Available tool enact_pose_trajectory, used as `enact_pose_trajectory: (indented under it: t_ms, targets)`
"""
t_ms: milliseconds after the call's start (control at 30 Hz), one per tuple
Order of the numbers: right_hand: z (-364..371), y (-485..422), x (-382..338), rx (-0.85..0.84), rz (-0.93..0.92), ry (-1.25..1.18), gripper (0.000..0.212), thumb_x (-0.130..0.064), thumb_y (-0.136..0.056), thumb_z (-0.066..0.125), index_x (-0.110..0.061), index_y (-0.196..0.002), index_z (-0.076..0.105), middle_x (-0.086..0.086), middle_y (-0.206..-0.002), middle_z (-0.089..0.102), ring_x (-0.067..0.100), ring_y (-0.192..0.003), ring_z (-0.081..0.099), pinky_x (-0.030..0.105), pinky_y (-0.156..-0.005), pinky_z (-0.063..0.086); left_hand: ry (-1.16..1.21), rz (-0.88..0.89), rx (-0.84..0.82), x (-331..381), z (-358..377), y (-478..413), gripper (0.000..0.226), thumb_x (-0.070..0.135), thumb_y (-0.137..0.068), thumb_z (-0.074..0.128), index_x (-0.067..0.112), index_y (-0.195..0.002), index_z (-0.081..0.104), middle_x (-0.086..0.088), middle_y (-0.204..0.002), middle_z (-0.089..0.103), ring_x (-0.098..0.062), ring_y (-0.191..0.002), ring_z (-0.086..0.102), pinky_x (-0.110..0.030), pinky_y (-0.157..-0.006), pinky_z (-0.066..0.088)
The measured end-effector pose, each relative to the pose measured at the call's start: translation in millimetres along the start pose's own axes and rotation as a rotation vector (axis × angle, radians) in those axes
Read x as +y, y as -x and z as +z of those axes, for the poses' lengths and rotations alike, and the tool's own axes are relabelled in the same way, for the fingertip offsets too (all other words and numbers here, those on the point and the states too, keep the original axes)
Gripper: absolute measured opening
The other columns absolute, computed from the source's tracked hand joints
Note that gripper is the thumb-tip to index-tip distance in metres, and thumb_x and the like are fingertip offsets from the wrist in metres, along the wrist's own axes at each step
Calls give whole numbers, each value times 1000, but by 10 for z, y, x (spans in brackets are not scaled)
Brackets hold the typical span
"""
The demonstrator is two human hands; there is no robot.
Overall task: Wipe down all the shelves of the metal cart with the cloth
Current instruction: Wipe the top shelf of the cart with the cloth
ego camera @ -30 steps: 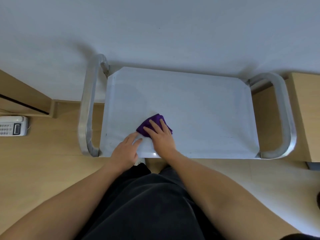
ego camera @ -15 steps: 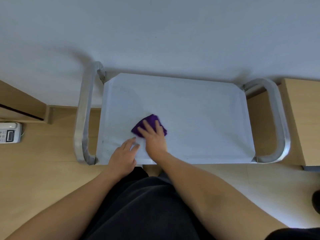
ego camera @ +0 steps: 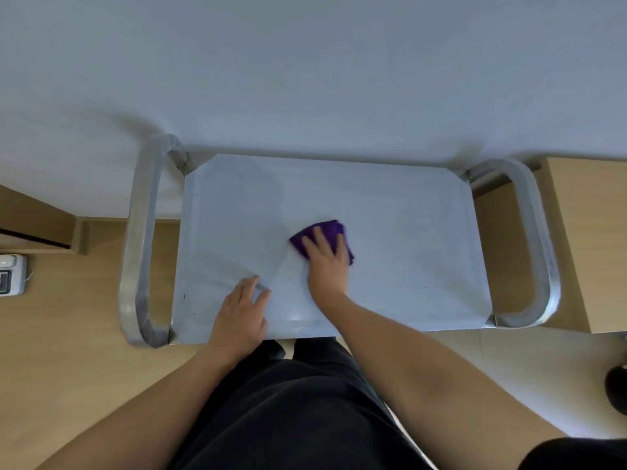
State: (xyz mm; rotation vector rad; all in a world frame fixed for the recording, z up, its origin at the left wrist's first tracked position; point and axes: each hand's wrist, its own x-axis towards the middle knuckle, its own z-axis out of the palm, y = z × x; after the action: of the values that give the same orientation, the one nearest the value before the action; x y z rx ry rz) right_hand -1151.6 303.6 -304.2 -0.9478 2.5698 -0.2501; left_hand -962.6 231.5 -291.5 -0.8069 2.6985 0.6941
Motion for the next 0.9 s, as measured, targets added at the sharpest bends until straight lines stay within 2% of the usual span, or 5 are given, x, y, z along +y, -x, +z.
enact_pose_trajectory:
  t_ms: [233,467,533,767,900]
  targets:
    - [-172,-352,481,-69,-492,152,57,-12,-92,56,-38,-141,45,-6,-158,33,34,-146,27,47,-111,34,-27,31,-21,338,-85,-381,52,7,-81,57,7,-133,53,-19,-150,35,-34,-140,32,-45,-102,41]
    - [-678,-902,1060,61,198,-6,47,-17,-101,40,-36,-144,41,-8,-161,24,32,-148,16,45,-118,23,-87,-9,-64,631,-100,-753,56,17,-89,51,13,-144,37,-14,-158,16,-30,-146,15,-42,-106,37]
    - [-553,-814,786,52,217,-5,51,-14,-100,37,-36,-146,38,-8,-162,20,35,-149,14,47,-118,20,-91,-32,-80,727,-76,-828,57,17,-89,51,13,-144,37,-15,-158,15,-32,-145,15,-43,-106,37]
    - [-471,-941,702,-148,-646,164,54,-16,-95,49,-38,-144,42,-6,-160,29,36,-147,22,51,-113,31,-92,-137,-85,887,-14,-902,57,19,-89,51,14,-144,35,-16,-157,14,-36,-145,12,-47,-108,37]
    - [-822,-1444,1367,35,-203,23,48,-18,-98,43,-35,-141,48,-2,-159,32,33,-146,25,48,-114,30,-85,-160,-74,954,7,-931,55,17,-87,50,12,-141,38,-17,-157,16,-38,-145,13,-49,-106,37]
